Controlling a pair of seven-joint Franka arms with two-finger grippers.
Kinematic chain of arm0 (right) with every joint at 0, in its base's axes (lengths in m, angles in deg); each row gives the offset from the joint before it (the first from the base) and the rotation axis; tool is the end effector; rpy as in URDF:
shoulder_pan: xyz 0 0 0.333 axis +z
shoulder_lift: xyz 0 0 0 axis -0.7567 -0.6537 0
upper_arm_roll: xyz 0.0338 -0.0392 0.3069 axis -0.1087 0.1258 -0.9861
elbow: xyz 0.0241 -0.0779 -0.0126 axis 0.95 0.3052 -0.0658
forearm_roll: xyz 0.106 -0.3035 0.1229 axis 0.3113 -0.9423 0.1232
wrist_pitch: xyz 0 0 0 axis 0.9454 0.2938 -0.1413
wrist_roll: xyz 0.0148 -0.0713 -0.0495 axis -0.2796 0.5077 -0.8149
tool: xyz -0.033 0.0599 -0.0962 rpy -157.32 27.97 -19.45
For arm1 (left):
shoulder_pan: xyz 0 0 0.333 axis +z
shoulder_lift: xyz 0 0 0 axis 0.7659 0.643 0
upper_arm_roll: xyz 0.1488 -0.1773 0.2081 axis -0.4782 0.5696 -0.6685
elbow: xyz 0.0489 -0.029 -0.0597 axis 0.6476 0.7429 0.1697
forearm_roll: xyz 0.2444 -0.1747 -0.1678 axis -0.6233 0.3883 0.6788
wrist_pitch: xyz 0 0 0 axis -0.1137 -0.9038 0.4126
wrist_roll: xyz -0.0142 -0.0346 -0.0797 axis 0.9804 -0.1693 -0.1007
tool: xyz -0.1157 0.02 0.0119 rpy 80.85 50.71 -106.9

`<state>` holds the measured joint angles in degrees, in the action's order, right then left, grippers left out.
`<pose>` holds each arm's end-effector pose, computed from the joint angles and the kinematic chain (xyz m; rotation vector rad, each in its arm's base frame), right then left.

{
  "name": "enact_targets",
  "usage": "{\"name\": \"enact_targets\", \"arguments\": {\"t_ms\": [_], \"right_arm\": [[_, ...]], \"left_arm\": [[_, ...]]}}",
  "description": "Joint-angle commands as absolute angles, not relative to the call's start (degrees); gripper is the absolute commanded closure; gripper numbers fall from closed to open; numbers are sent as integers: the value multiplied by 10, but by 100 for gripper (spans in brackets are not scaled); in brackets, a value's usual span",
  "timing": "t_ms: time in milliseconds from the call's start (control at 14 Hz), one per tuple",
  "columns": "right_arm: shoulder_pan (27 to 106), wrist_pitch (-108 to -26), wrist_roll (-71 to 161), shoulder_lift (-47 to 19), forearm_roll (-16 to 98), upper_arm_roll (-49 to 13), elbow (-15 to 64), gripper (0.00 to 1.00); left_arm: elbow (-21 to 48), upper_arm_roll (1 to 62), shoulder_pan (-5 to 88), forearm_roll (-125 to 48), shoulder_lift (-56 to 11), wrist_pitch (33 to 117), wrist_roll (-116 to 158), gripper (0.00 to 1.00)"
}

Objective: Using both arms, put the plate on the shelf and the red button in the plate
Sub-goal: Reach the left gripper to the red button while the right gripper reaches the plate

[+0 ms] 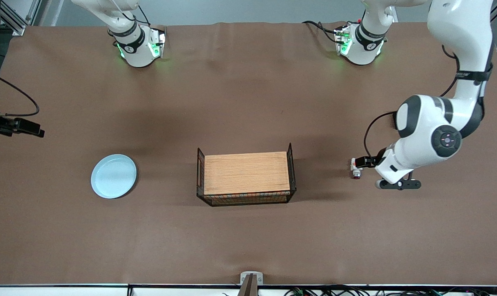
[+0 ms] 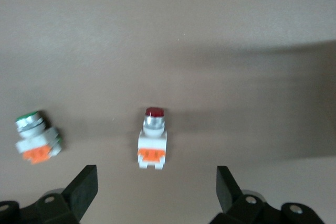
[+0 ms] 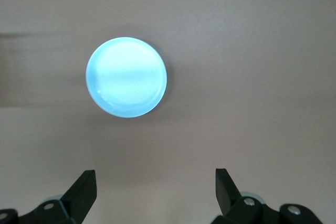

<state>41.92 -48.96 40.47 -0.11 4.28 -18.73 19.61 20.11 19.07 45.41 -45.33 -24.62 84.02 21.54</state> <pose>0.5414 -0.1107 0.5023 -3.1315 0.0590 0.1699 0.5793 -0.1045 0.3129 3.0784 -0.0425 -0.1188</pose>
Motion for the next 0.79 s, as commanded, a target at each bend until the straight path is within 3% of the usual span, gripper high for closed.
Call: {"name": "enact_targets", "arguments": {"t_ms": [0,357,714], "right_arm": [[412,-518,392,-36,42,-193,189,0],[413,-609,396,-108,51,-194,192,0],[412,-753,401,-131,100,-194,278,0]], "left_arm": [[264,189,451,-466,-253,928,203,1],[303,189,452,-490,-230,991,203,1],[302,189,452,-497,-207,993,203,1]]}}
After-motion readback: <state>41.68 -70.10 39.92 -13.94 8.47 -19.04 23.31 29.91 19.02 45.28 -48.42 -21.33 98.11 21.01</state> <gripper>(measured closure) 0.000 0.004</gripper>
